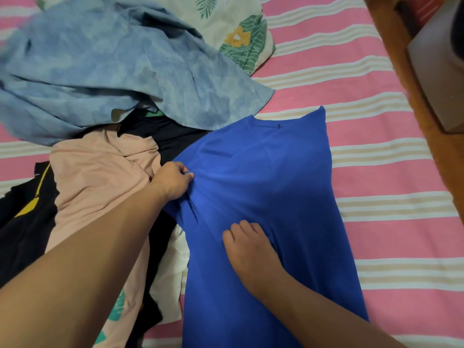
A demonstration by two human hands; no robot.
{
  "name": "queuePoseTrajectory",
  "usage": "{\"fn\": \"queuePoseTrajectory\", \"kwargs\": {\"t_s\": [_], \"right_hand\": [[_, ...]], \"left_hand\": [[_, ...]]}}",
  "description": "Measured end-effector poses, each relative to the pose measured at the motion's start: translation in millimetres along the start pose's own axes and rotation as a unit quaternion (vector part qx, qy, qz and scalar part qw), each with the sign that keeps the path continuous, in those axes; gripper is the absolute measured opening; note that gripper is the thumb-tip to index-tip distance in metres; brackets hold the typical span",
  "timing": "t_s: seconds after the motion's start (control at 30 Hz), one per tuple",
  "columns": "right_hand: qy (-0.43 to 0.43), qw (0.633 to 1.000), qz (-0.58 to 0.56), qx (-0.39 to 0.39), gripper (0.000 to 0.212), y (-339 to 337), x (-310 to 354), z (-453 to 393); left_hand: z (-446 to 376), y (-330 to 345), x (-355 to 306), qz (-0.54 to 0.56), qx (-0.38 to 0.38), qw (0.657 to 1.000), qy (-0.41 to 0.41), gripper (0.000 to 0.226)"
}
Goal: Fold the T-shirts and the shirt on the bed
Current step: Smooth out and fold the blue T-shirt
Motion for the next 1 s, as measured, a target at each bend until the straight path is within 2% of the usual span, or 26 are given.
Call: {"fn": "queuePoseTrajectory", "kwargs": {"t_s": [0.07,0.13,0.2,0.23,0.3,0.33,0.4,0.43,0.47,0.5,0.53,0.6,0.67,0.77,0.87,0.93,1.0], "right_hand": [[0.013,0.999,-0.030,-0.002,0.034,-6,3,-1],[0.044,0.990,-0.129,-0.045,0.014,-13,2,0],[0.108,0.954,-0.267,-0.085,0.017,-30,-4,10],[0.166,0.913,-0.360,-0.092,0.017,-43,-11,16],[0.288,0.777,-0.554,-0.080,0.023,-64,-33,27],[0.341,0.709,-0.613,-0.075,0.027,-69,-49,30],[0.436,0.622,-0.646,-0.074,0.026,-63,-85,33],[0.475,0.581,-0.658,-0.064,0.021,-56,-103,33],[0.505,0.538,-0.673,-0.043,0.016,-48,-119,33],[0.524,0.503,-0.687,-0.019,0.012,-39,-133,33],[0.536,0.476,-0.697,0.004,0.011,-33,-143,32],[0.540,0.471,-0.697,0.030,0.017,-22,-157,31],[0.543,0.496,-0.677,0.026,0.021,-18,-162,28],[0.554,0.506,-0.661,-0.001,0.018,-14,-164,24],[0.567,0.512,-0.645,-0.014,0.010,-13,-166,23],[0.565,0.521,-0.639,-0.027,0.007,-17,-165,24],[0.564,0.541,-0.623,-0.034,0.005,-21,-164,27]], "left_hand": [[2,-5,-4,0.009,-0.012,1.000,-0.024,0.017],[1,-13,-11,0.037,-0.042,0.997,-0.043,0.013],[2,-23,-33,0.111,-0.073,0.990,-0.050,0.012],[1,-27,-49,0.172,-0.082,0.981,-0.045,0.014],[-5,-30,-92,0.325,-0.073,0.943,-0.019,0.014],[-6,-30,-119,0.386,-0.050,0.921,0.001,0.011],[-14,-18,-165,0.408,0.014,0.912,0.046,0.013],[-18,-6,-182,0.374,0.036,0.925,0.063,0.019],[-24,9,-191,0.293,0.055,0.951,0.087,0.026],[-30,24,-196,0.167,0.082,0.974,0.126,0.033],[-33,41,-200,0.029,0.110,0.980,0.164,0.036],[-34,69,-204,-0.163,0.137,0.952,0.220,0.033],[-34,87,-210,-0.214,0.115,0.938,0.247,0.037],[-41,104,-220,-0.222,0.071,0.934,0.272,0.038],[-54,111,-222,-0.225,0.060,0.938,0.255,0.025],[-58,109,-226,-0.174,0.040,0.954,0.242,0.014],[-60,107,-229,-0.088,0.006,0.965,0.246,0.017]]}}
Point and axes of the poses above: each hand's wrist, its own z-axis away from the middle knuckle, its own y-axis out of the palm, x = y × z, the point moved 1 cm from there along -z, towards the middle knuckle, and after that the axes turned 13 degrees about y, right-handed, at the moved point
